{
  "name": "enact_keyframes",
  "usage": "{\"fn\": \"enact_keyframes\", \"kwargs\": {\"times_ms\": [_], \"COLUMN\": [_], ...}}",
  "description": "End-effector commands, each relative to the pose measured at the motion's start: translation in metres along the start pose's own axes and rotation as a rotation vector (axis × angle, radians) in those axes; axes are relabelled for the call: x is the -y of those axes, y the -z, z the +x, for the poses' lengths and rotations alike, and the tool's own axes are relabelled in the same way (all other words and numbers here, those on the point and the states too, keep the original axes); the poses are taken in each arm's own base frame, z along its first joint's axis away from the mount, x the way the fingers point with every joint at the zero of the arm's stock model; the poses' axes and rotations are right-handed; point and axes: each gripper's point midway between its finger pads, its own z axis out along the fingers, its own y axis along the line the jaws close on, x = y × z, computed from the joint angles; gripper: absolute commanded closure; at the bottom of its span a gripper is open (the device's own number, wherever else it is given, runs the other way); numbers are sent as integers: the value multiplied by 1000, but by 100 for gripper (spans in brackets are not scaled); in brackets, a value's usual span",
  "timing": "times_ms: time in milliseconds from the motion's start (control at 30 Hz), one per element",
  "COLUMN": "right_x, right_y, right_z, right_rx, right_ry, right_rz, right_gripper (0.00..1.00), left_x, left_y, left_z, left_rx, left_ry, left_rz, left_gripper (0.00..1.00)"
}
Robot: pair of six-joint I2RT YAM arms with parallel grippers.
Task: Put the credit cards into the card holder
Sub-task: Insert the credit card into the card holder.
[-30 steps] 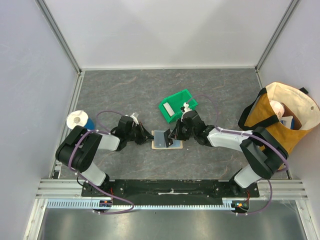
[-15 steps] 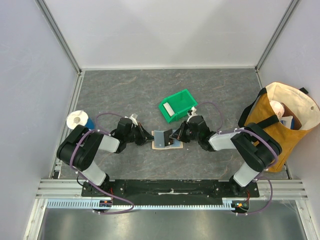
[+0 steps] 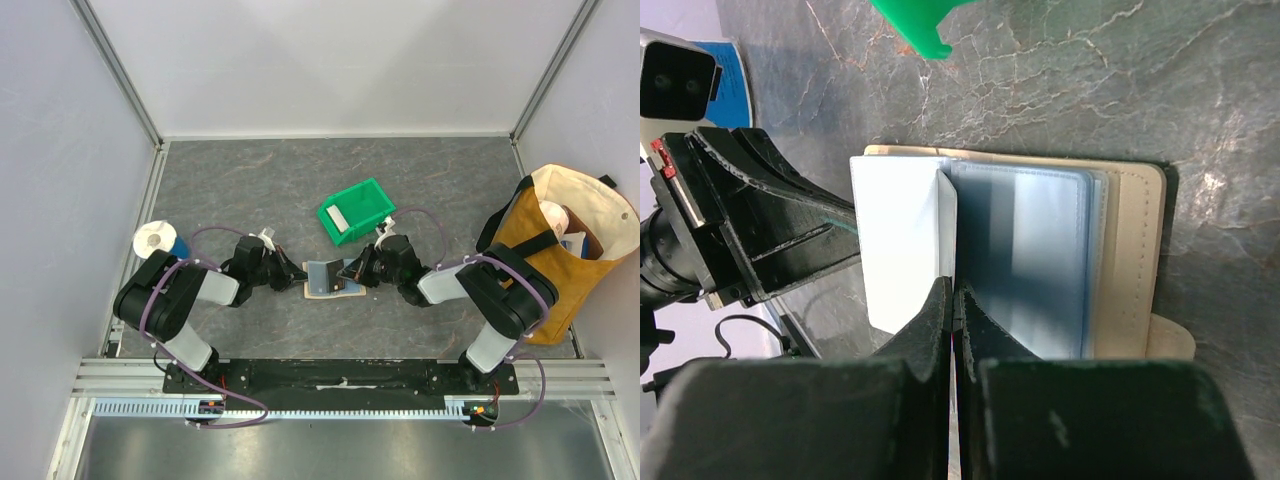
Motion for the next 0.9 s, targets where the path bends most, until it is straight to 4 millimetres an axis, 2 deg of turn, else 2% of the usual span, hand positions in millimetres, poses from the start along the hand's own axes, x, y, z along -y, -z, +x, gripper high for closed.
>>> {"fn": "enact_keyframes", "kwargs": {"times_ms": [0, 300, 600, 733, 833, 867], "right_x": [12, 12, -3, -6, -1, 5], "right_y": [8, -1, -8, -16, -13, -10], "right_z": [24, 34, 36, 40, 36, 33], "right_rx": [-94, -150, -160, -200, -188, -188], "right_ry": [-17, -40, -10, 50, 84, 110], "right_rz": [54, 36, 13, 46, 94, 137], "right_gripper": [100, 100, 100, 93, 85, 78], "left_x": [-57, -53, -51, -49, -47, -47], "left_y": [6, 7, 6, 5, 5, 5], "left_z": [26, 25, 23, 23, 22, 22], "left_rx": [-49, -45, -46, -48, -49, -50], "left_ry": [66, 59, 58, 56, 52, 50], "left_rz": [-221, -209, -200, -196, -192, -191], "left_gripper": [98, 98, 98, 98, 98, 98]}}
